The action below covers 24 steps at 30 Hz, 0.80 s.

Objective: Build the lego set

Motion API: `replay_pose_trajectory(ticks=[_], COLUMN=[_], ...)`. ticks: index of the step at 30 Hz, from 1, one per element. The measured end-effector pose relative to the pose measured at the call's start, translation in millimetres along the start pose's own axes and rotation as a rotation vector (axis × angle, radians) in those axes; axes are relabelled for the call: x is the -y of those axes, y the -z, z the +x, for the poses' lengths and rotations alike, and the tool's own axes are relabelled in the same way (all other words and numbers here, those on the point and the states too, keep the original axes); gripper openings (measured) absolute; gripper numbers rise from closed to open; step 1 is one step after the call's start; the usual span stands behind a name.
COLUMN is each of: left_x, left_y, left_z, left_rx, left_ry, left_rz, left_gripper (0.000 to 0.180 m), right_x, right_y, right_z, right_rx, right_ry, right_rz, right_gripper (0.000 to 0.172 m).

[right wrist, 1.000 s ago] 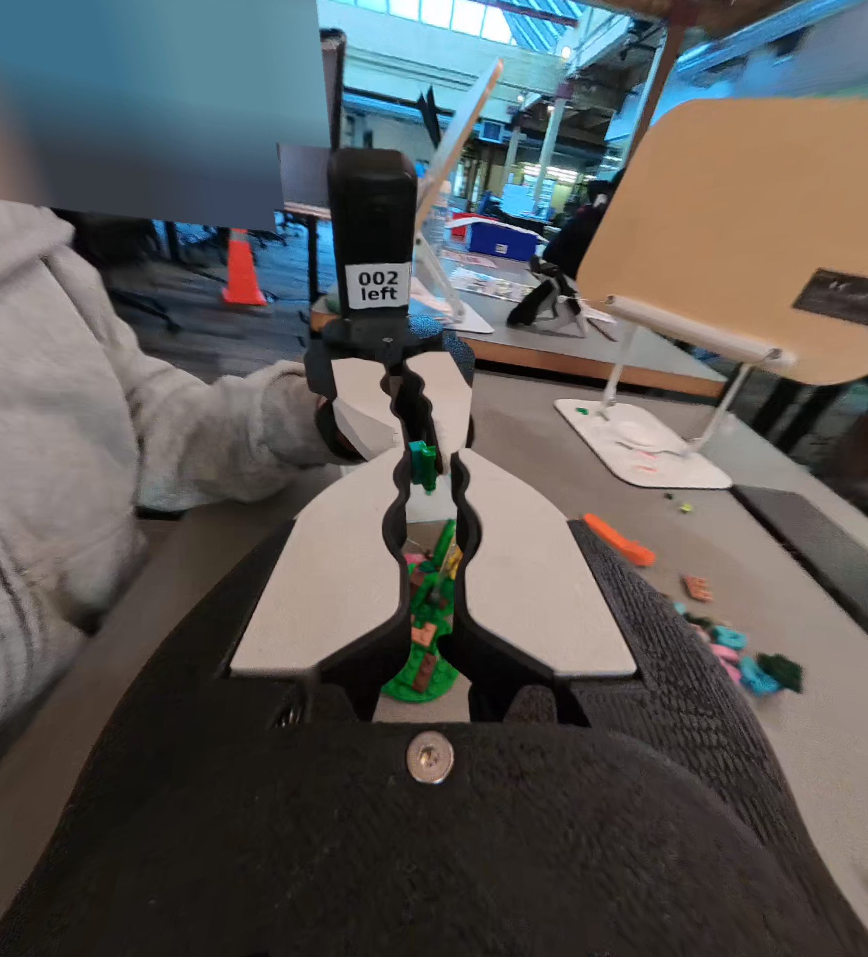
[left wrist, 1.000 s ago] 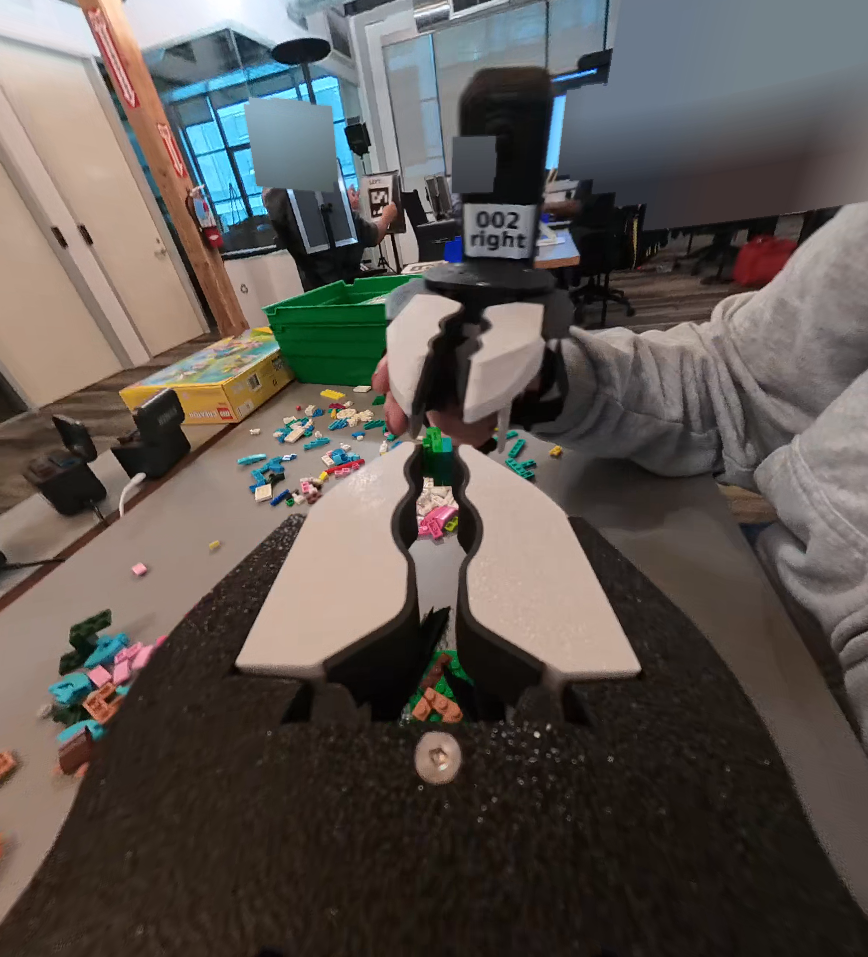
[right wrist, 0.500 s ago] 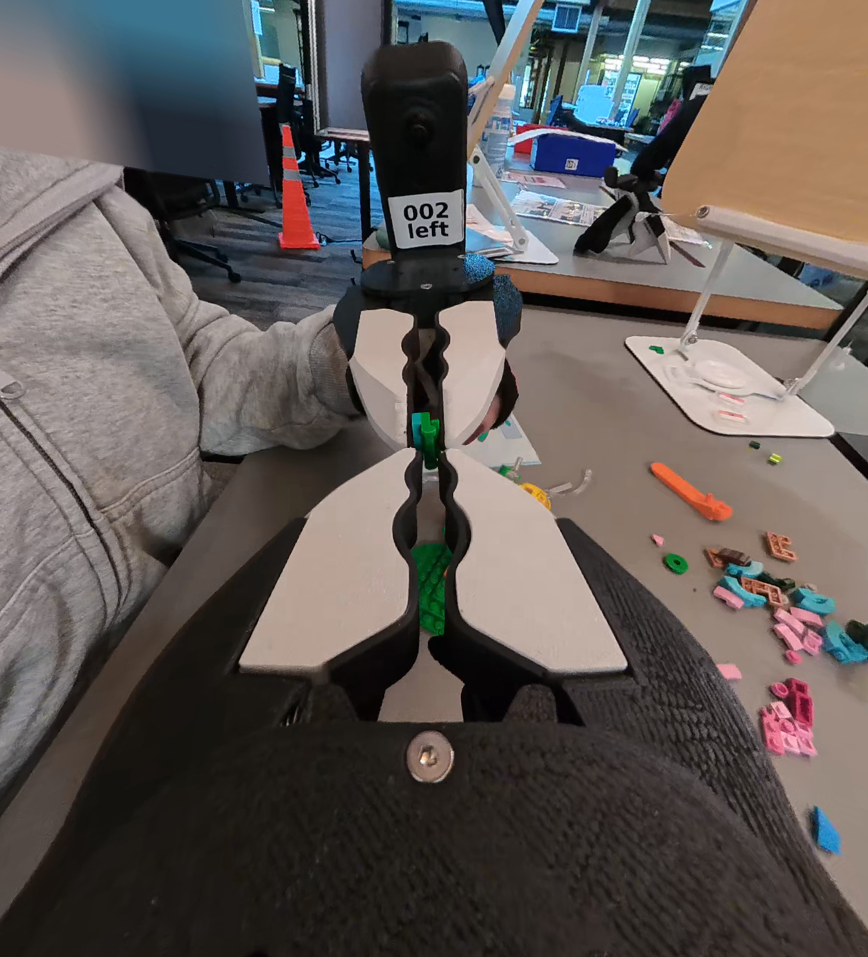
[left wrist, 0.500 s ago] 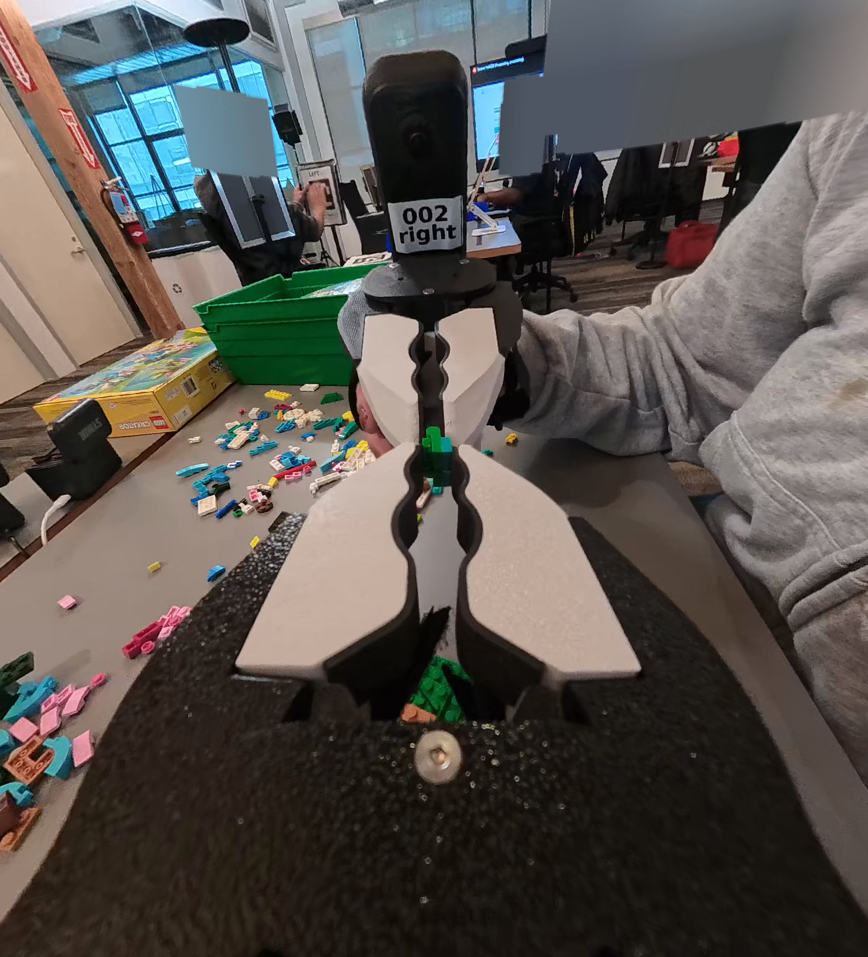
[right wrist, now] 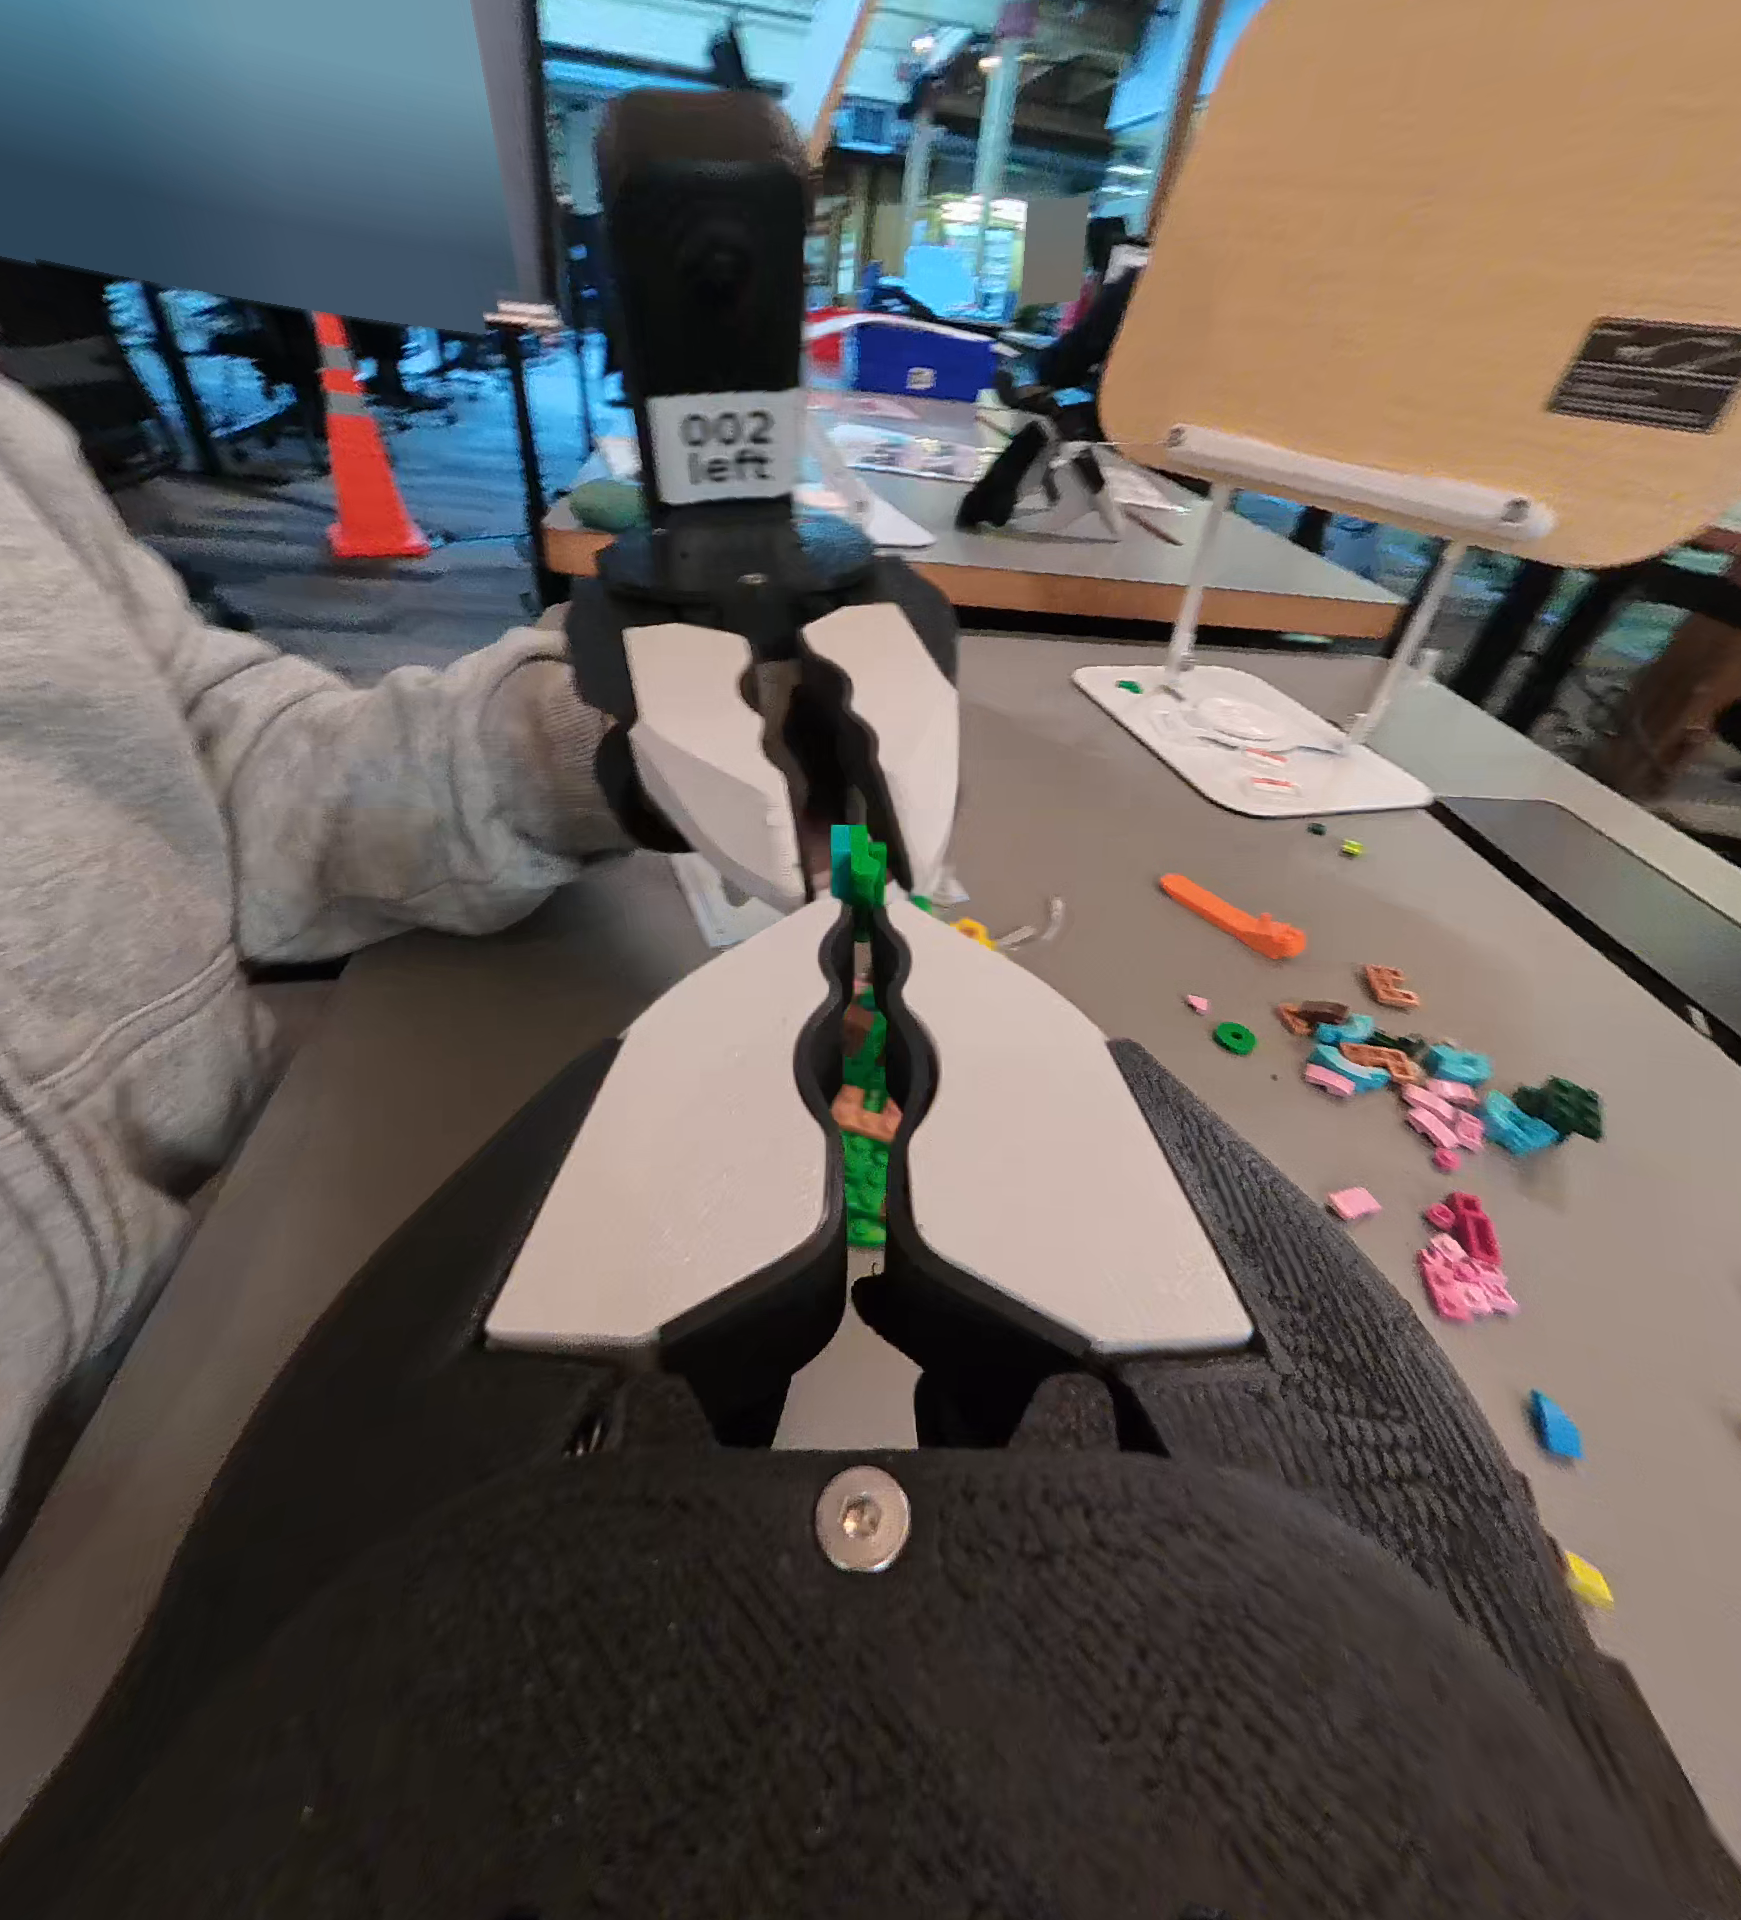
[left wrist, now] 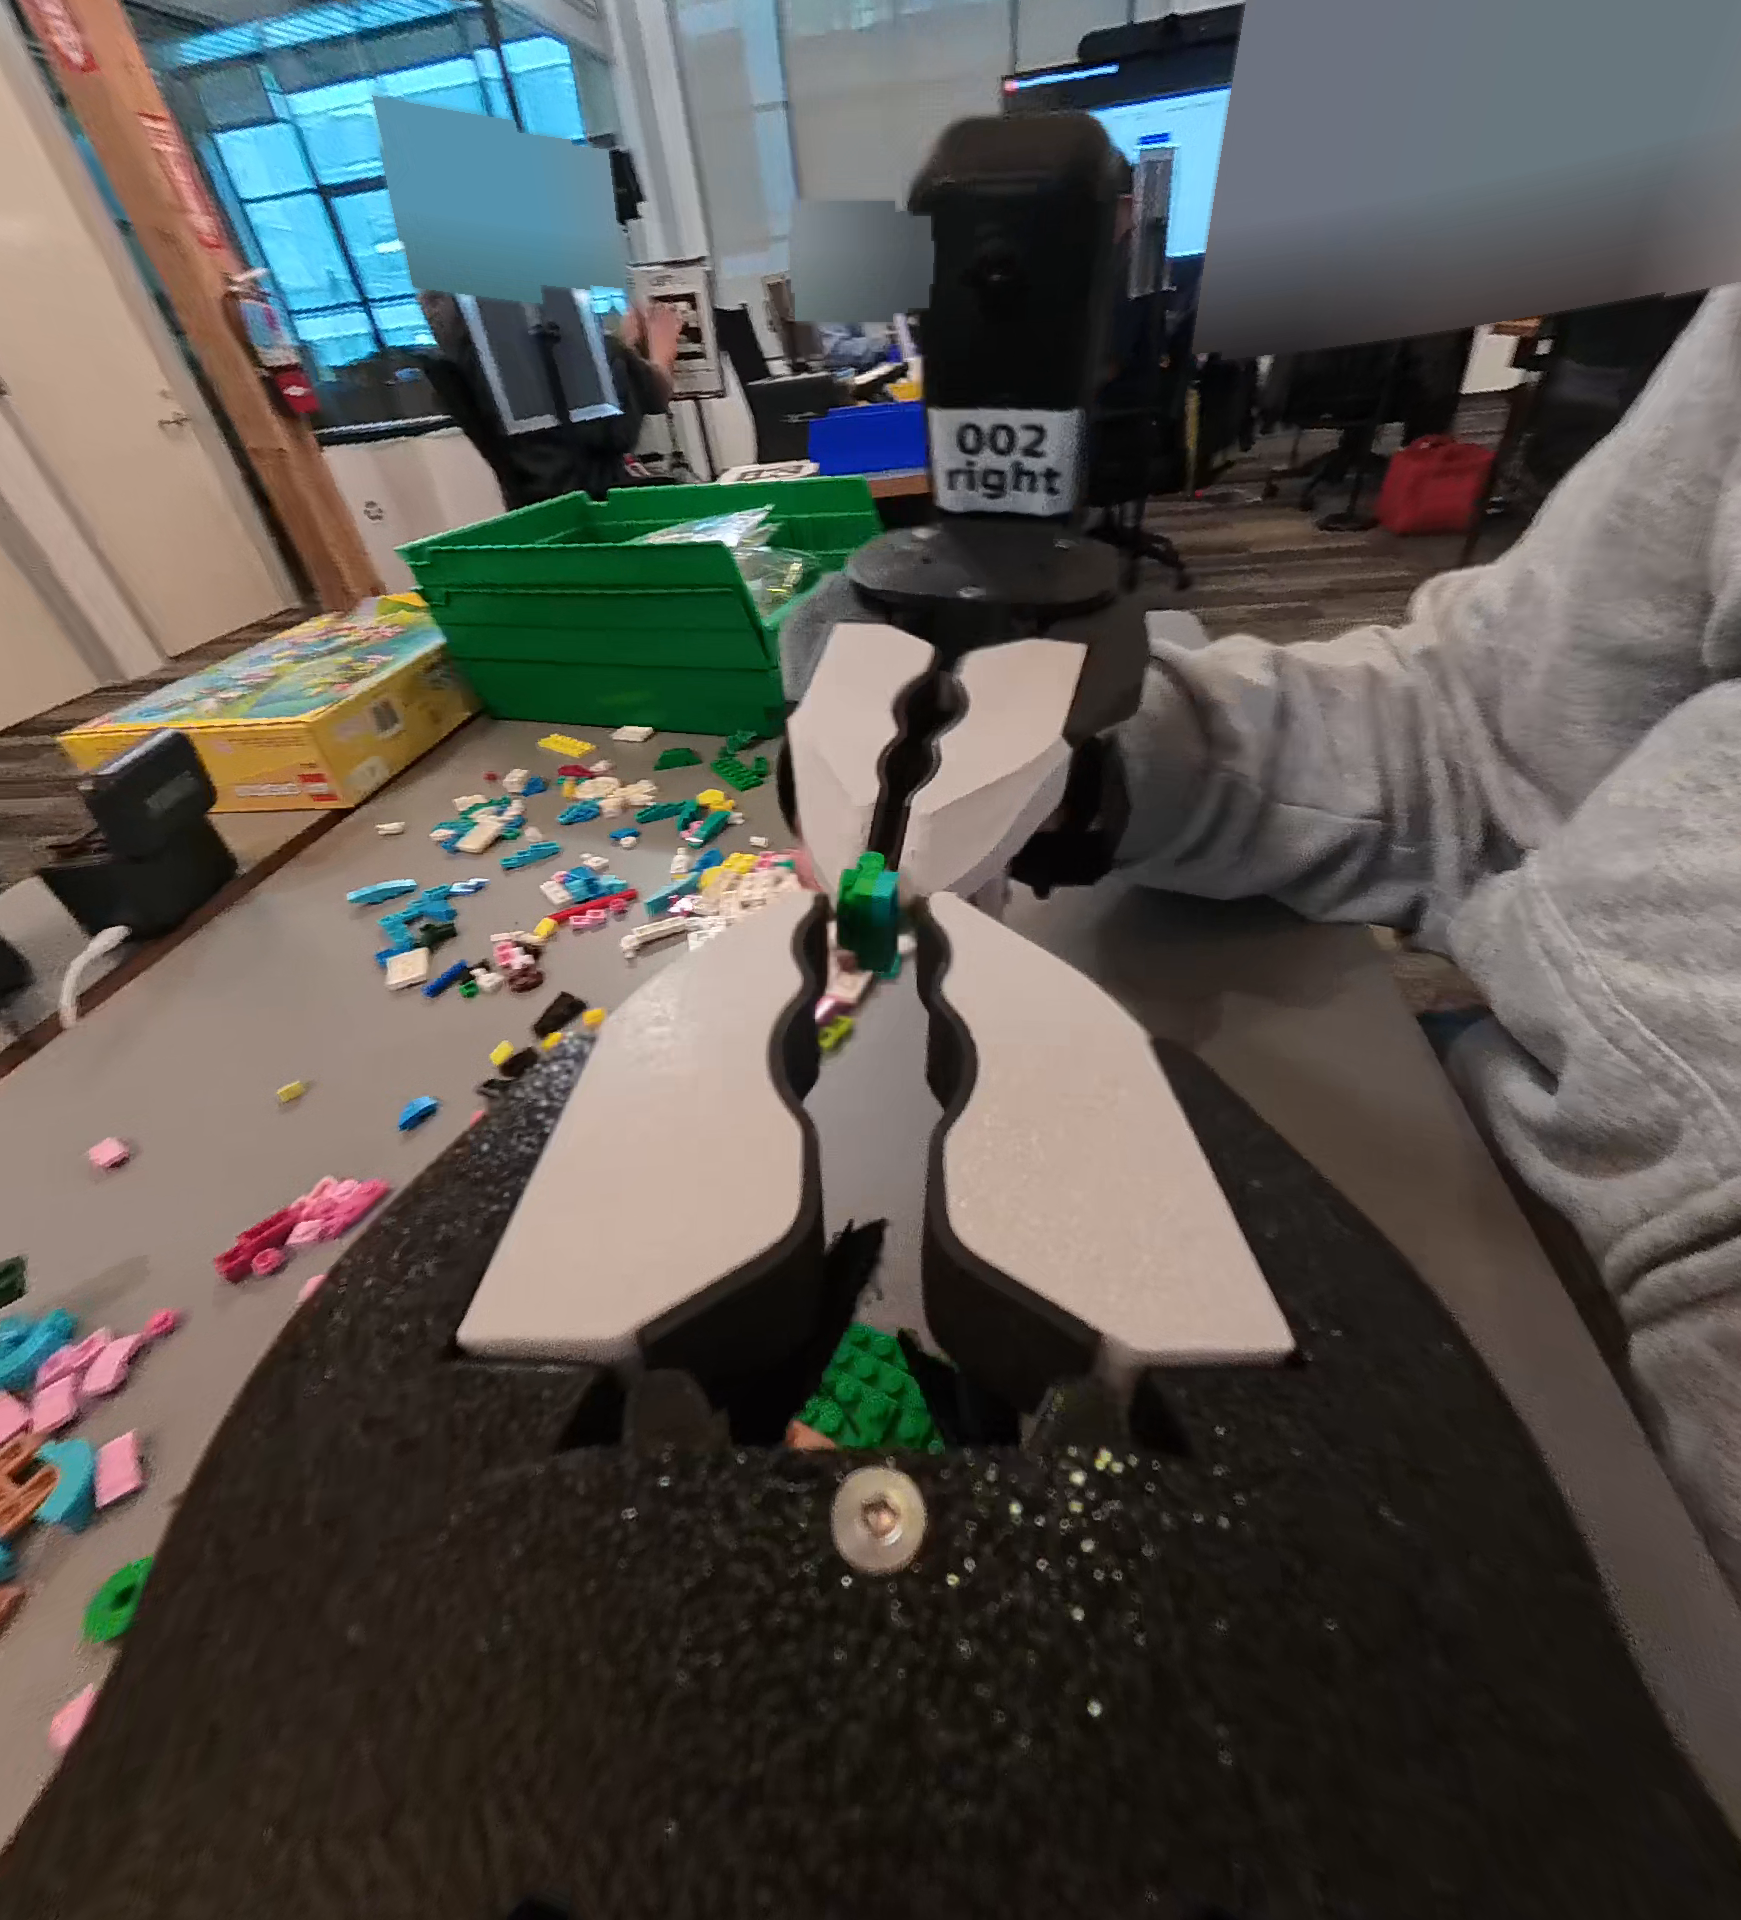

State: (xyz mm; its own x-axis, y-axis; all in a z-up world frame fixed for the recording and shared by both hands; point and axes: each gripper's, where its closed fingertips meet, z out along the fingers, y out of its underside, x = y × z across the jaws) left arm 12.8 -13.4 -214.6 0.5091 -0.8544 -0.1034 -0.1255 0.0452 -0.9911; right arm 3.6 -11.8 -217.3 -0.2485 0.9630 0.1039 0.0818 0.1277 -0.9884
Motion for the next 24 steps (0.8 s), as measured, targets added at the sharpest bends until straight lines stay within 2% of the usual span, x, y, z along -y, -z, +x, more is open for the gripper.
replay_pose_trajectory(ticks=[4, 10, 12, 18, 24], left_x=[-6.1, -3.0, -1.4, -8.4, -8.5], left_y=[-1.9, -4.9, -9.6, -17.4, -14.8], left_z=[-18.2, -30.6, -25.7, -26.8, -34.0], left_rx=[0.158, 0.419, 0.432, 0.479, 0.574], left_ry=[-0.090, -0.481, -0.567, -0.685, -0.830], left_rz=[-0.038, -0.105, -0.111, -0.181, -0.233], left_gripper=[0.033, 0.034, 0.034, 0.039, 0.027], right_x=[-5.0, -7.2, -7.0, -8.0, -9.3], right_y=[4.2, 8.2, 6.6, 5.0, 2.2], right_z=[20.1, 35.1, 35.6, 35.7, 31.9], right_rx=[-0.148, -0.258, -0.271, -0.307, -0.294], right_ry=[-0.049, -0.133, -0.144, -0.145, -0.152], right_rz=[0.006, -0.027, -0.042, -0.072, -0.087], right_gripper=[0.001, 0.001, 0.001, 0.001, 0.001])
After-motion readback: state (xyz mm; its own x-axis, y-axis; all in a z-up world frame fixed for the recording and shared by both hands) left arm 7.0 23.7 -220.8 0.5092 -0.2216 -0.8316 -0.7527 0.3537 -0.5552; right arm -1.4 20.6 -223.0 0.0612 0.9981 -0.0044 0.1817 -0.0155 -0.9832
